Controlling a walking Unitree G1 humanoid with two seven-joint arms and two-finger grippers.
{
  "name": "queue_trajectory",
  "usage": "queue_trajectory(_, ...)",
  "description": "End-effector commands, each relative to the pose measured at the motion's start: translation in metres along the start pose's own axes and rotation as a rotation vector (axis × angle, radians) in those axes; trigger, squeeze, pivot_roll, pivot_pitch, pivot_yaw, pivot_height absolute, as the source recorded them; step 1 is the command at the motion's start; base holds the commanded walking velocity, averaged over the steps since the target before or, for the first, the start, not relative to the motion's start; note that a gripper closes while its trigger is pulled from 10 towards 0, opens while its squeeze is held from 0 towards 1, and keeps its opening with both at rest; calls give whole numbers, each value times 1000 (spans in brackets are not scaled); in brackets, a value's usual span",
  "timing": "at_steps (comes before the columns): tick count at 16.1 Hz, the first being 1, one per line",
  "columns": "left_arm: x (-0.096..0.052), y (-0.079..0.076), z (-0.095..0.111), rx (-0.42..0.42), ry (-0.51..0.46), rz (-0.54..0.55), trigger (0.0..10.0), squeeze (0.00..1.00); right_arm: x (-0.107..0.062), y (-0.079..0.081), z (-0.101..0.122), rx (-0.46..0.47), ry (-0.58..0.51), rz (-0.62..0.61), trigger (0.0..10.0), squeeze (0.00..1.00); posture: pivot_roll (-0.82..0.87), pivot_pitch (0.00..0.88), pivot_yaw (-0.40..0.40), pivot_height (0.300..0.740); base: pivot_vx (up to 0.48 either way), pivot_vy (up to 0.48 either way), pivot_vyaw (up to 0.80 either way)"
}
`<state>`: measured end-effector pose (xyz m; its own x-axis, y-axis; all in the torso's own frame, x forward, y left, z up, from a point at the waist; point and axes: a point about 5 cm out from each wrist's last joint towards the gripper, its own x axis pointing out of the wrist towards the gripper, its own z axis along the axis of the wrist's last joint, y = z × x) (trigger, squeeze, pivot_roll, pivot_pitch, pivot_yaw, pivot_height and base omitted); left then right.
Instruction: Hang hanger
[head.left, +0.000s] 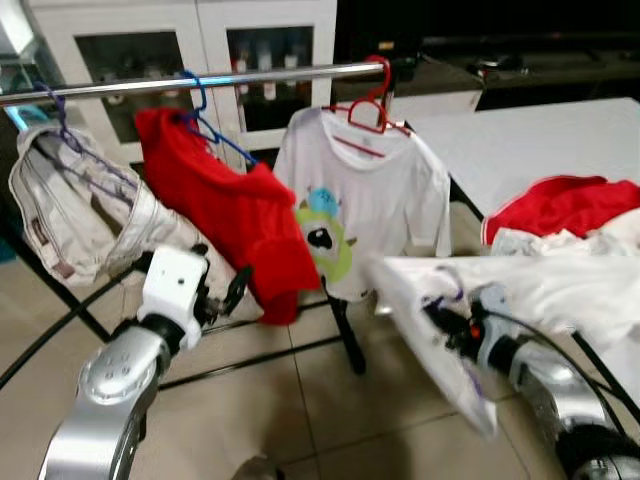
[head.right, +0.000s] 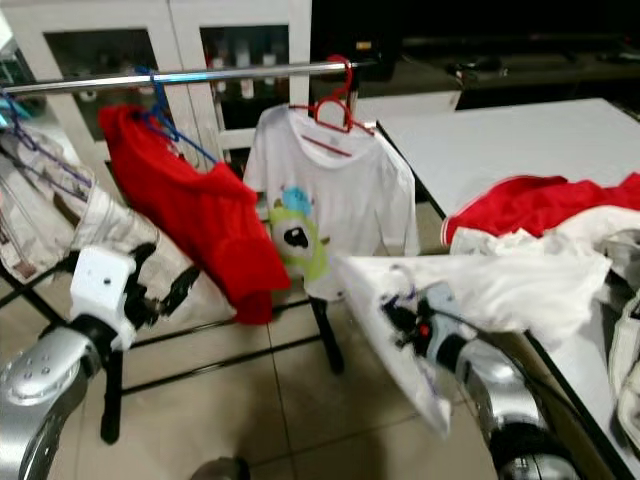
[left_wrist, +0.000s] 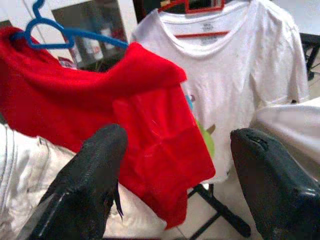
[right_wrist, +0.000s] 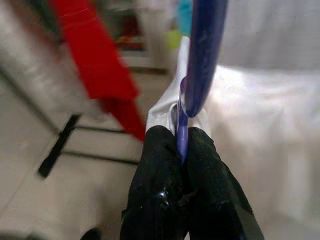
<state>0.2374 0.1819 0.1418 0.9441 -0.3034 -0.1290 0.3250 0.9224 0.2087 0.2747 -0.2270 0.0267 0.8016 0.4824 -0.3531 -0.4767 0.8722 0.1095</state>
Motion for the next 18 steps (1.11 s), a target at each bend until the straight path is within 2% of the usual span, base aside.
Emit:
queue_trajectory(1,2,1,1,0,-3,8,10000,0,-3,-13,10,6,-60,-70,10000,0,-8,52,-43,740,0,0,0)
queue_trajectory(3,6,0,6,-25,-34,-13,10000,0,-7,-31,40,-12,-182,-79,10000,0,-23,44,-29,740,0,0,0)
queue_trajectory(4,10,-3,10,-35,-59,-46,10000,0,-10,-36,79,-71,-305,-9,10000,0,-26,41,-28,740,0,0,0)
queue_trajectory(5,11,-5,12,-35,-74,-64,10000,0,-18,-38,112,-84,-413,23,10000,0,-30,37,-27,740,0,0,0)
queue_trajectory(6,11,-6,13,-38,-77,-69,10000,0,-24,-40,127,-80,-469,27,10000,0,-31,36,-26,740,0,0,0)
queue_trajectory(7,13,-6,14,-36,-82,-73,10000,0,-44,-44,173,-54,-637,7,10000,0,-33,31,-24,740,0,0,0)
queue_trajectory(8,14,-6,15,-41,-88,-78,10000,0,-75,-38,234,-61,-816,-11,10000,0,-36,27,-21,740,0,0,0)
queue_trajectory(9,14,-6,16,-42,-92,-79,10000,0,-94,-26,271,-79,-900,-17,10000,0,-38,25,-21,740,0,0,0)
queue_trajectory(10,16,-5,17,-47,-100,-81,10000,0,-130,0,332,-99,-1057,-19,10000,0,-41,21,-20,740,0,0,0)
queue_trajectory(11,17,-5,18,-50,-103,-81,10000,0,-141,8,350,-92,-1112,-16,10000,0,-43,19,-20,740,0,0,0)
queue_trajectory(12,17,-6,18,-52,-105,-83,10000,0,-150,17,360,-114,-1119,-17,10000,0,-44,16,-21,740,0,0,0)
queue_trajectory(13,18,-7,17,-54,-103,-87,10000,0,-142,30,351,-195,-999,-14,10000,0,-47,13,-21,740,0,0,0)
queue_trajectory(14,18,-8,16,-56,-101,-87,10000,0,-130,40,334,-216,-888,0,10000,0,-47,13,-21,740,0,0,0)
queue_trajectory(15,18,-7,16,-56,-99,-86,10000,0,-125,42,328,-215,-858,6,10000,0,-47,13,-21,740,0,0,0)
queue_trajectory(16,19,-6,15,-57,-93,-81,10000,0,-111,51,307,-214,-758,31,10000,0,-48,12,-19,740,0,0,0)
queue_trajectory(17,19,-5,14,-55,-89,-77,10000,0,-96,58,282,-175,-683,86,10000,0,-48,14,-17,740,0,0,0)
queue_trajectory(18,19,-5,14,-56,-89,-77,10000,0,-95,59,278,-163,-676,94,10000,0,-48,14,-17,740,0,0,0)
